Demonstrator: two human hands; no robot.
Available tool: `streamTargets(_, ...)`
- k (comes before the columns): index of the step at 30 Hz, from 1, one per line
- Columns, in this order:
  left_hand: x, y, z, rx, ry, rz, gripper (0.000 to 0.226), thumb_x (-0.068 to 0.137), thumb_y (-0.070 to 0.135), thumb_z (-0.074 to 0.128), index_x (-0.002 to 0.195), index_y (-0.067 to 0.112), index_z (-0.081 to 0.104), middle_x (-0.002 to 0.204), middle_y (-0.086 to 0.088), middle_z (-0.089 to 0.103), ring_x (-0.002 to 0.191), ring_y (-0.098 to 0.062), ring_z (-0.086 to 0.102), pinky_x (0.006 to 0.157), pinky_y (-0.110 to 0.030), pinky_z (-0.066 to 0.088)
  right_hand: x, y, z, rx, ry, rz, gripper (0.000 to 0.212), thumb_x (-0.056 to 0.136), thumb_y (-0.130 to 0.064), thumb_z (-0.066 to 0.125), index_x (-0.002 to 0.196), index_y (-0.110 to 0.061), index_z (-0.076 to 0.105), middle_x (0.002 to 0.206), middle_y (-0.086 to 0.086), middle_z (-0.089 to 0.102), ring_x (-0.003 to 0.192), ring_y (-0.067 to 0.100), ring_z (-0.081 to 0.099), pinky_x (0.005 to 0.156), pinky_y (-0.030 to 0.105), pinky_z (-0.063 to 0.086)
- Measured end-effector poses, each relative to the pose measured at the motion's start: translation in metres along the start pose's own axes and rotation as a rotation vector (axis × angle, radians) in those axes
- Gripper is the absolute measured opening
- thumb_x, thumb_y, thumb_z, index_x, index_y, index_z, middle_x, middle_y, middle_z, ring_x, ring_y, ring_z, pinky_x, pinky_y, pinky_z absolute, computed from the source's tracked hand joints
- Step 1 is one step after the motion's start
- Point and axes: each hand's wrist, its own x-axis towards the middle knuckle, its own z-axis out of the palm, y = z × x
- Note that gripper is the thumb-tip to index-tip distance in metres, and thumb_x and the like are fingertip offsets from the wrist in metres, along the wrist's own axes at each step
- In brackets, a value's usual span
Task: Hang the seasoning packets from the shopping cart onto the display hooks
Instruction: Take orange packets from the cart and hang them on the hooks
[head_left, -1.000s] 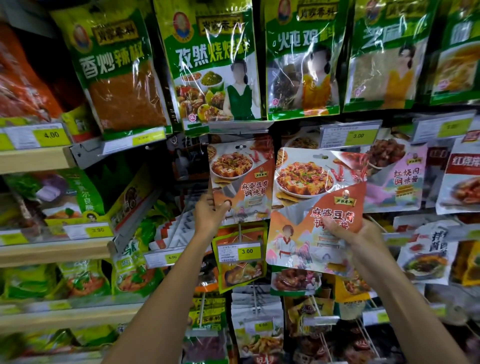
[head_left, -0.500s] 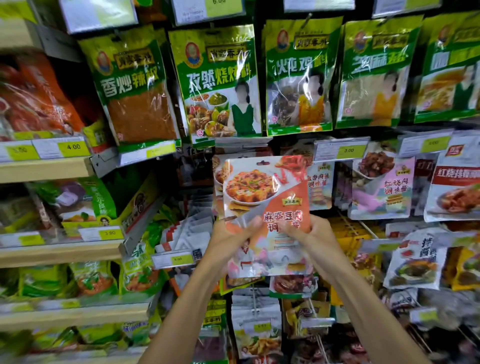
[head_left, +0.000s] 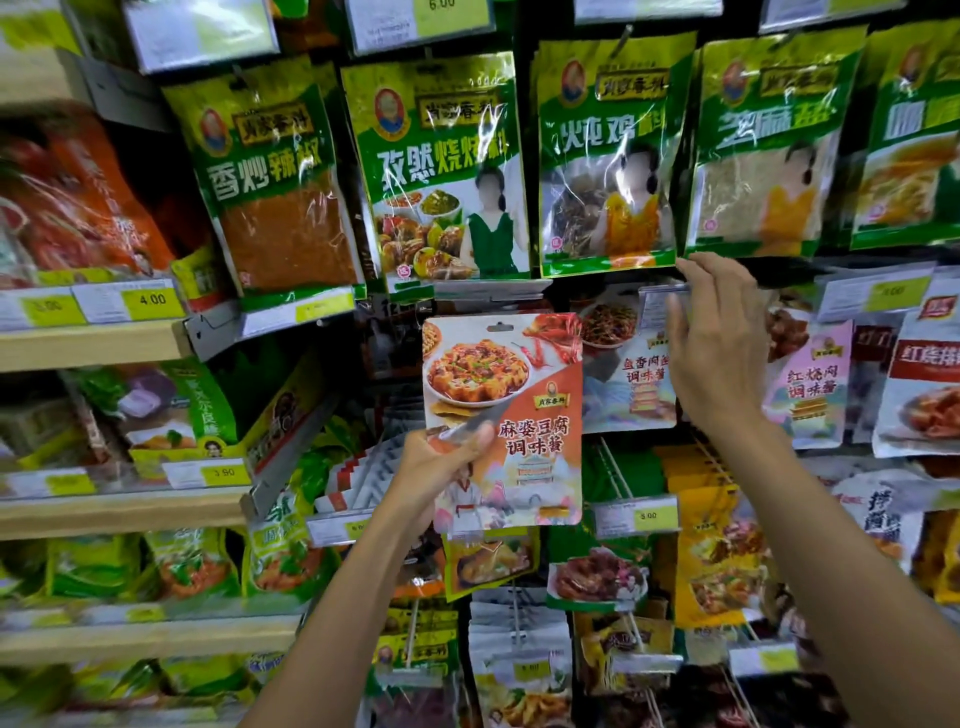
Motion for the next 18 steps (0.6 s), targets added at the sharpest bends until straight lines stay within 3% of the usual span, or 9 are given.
streamTargets(3,0.012,0.001,-0.004,0.024,0.017,-0.028,0.044,0.06,0.043,0.08,0.056,0.006,0.056,0.056,-0.006,0.056,0.058,-0.017,0.054,0.058,-0.032,0.044,0.001,0.006,0.012,-0.031,0.009,-0.046,0.034,0.102,-0.017,0.04,0.124,0.004,0.055,0.123,0.022,0.057,0.118,0.035,0.048,0.108,0.043,0.034)
streamTargets(7,0.024,-0.005,-0.004,0.01,0.026,-0.059,0.041,0.061,0.041,0.08,0.047,0.018,0.049,0.051,-0.002,0.051,0.055,-0.017,0.051,0.059,-0.029,0.043,0.0,0.012,0.021,-0.053,0.055,-0.063,0.031,0.103,-0.017,0.04,0.117,0.004,0.059,0.113,0.023,0.061,0.109,0.038,0.054,0.108,0.044,0.035)
streamTargets(9,0.029,-0.009,-0.003,0.005,0.015,-0.067,0.037,0.058,0.042,0.08,0.05,0.017,0.054,0.052,-0.001,0.055,0.054,-0.014,0.053,0.055,-0.025,0.043,-0.002,0.014,0.023,-0.053,0.082,-0.078,0.031,0.103,-0.017,0.042,0.116,0.005,0.06,0.112,0.023,0.062,0.108,0.037,0.055,0.109,0.044,0.036)
streamTargets(12,0.037,-0.017,-0.001,0.002,0.036,-0.088,0.041,0.058,0.042,0.081,0.071,0.008,0.062,0.063,-0.003,0.065,0.06,-0.014,0.061,0.059,-0.024,0.046,-0.003,0.017,0.024,-0.044,0.117,-0.105,0.032,0.103,-0.019,0.046,0.117,0.005,0.06,0.112,0.022,0.063,0.109,0.037,0.057,0.109,0.044,0.037)
streamTargets(16,0.043,-0.024,0.001,-0.007,0.028,-0.095,0.041,0.057,0.043,0.08,0.065,0.009,0.058,0.054,-0.001,0.057,0.048,-0.009,0.051,0.05,-0.019,0.041,-0.004,0.019,0.022,-0.033,0.128,-0.121,0.034,0.102,-0.021,0.048,0.119,0.005,0.06,0.115,0.023,0.063,0.111,0.038,0.057,0.109,0.044,0.037)
streamTargets(18,0.044,-0.027,0.0,-0.021,0.03,-0.1,0.047,0.059,0.042,0.079,0.075,0.001,0.063,0.063,-0.009,0.061,0.054,-0.014,0.053,0.053,-0.021,0.043,-0.005,0.019,0.022,-0.037,0.127,-0.128,0.034,0.102,-0.021,0.049,0.12,0.005,0.06,0.116,0.022,0.063,0.112,0.037,0.058,0.109,0.044,0.038)
